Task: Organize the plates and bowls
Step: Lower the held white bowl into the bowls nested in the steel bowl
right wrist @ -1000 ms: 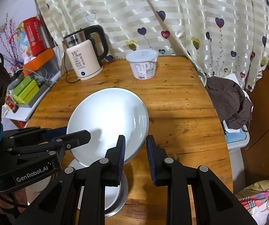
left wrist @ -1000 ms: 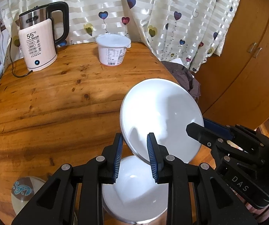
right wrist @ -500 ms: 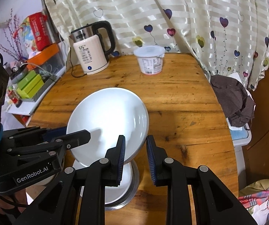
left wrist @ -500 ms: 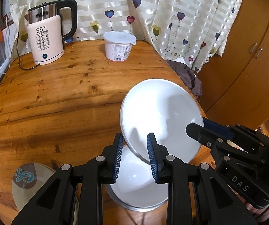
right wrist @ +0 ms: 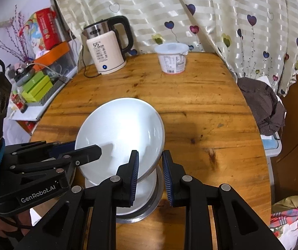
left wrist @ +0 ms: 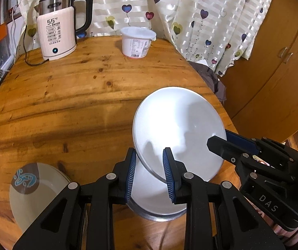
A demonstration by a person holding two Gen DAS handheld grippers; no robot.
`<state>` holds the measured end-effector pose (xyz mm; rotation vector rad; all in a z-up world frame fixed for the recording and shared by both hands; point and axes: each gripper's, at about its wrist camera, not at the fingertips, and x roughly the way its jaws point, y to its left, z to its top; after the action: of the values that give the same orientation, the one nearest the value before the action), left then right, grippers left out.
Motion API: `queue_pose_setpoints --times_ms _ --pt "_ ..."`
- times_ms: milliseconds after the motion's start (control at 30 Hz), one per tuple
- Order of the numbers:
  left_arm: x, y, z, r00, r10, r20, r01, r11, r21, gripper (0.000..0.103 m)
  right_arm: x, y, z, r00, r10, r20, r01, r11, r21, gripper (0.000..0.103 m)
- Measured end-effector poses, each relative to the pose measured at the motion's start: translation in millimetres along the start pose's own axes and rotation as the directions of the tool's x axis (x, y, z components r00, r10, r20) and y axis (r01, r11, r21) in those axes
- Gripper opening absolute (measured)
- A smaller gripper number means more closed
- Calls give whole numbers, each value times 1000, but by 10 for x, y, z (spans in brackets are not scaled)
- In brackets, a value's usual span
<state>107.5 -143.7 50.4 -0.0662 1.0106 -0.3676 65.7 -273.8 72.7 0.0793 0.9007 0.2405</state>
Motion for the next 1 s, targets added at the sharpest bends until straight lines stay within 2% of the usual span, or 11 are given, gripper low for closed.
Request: queue_pose_setpoints --times_ms 567,1000 --pt "-66 54 -186 1000 -1 -14 1 1000 -16 28 -53 100 -114 1000 14 -10 -14 1000 -11 22" --pt "-26 46 -308 999 1 -44 -2 1000 -19 28 11 82 -265 998 39 -59 -38 999 10 22"
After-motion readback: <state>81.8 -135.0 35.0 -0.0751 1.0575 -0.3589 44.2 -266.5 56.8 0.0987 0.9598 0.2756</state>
